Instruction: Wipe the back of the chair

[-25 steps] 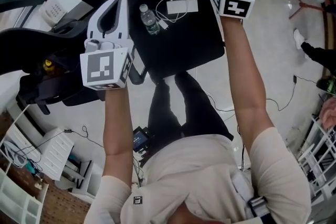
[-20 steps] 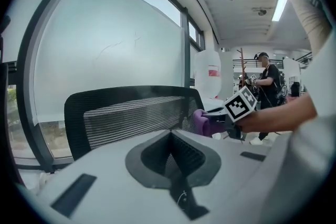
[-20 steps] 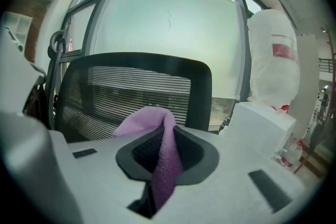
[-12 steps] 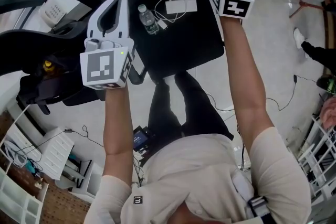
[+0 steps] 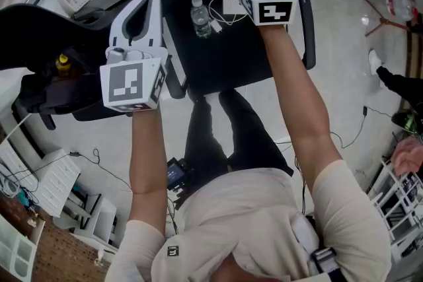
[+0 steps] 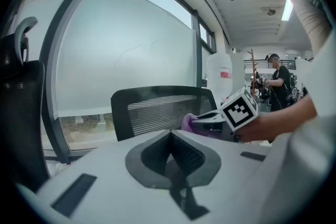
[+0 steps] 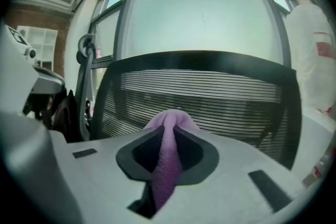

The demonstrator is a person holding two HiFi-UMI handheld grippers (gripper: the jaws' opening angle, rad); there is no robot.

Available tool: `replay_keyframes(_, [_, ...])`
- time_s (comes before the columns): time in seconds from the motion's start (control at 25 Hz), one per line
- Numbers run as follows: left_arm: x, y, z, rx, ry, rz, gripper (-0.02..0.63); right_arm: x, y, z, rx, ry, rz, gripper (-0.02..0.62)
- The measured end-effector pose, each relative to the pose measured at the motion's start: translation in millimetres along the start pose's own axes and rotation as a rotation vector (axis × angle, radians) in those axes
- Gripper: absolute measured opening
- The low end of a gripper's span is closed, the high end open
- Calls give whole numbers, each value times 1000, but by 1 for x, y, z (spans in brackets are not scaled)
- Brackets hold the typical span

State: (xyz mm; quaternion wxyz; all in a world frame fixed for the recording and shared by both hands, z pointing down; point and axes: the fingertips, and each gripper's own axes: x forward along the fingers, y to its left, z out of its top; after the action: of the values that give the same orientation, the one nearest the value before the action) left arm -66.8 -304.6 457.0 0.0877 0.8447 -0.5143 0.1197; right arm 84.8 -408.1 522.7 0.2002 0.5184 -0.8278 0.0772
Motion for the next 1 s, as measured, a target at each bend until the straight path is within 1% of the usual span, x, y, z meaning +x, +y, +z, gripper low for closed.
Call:
replay_keyframes(0.12, [-15,15,-4,-13,13,32,6,19,74,13,-50,-8,145,37])
replay_keyframes(0.24, [-29,28,-10,-17,-4,49,6,31,141,17,-111,0,272,37])
replay_keyframes(0.32, [-37,36,-13,-22,-7,63,8,35,172,19,-138,6,322,37])
replay_keyframes(0.4, [-44,42,-16,-26,-8,73,7,37,186,19,-142,8,336,37])
replay_keyframes(0.52, [-51,48,-20,-32,-6,81,8,38,187,18,-142,11,324,37])
replay_keyframes(0.68, [-51,46,-24,-33,-2,74,8,38,170,10,-152,26,275,37])
replay_keyframes(0.84, [-40,36,-24,-21,6,51,8,37,139,-1,-141,44,215,37])
replay_keyframes(1.0, [-21,16,-21,-10,11,18,6,27,86,-19,-111,69,131,37])
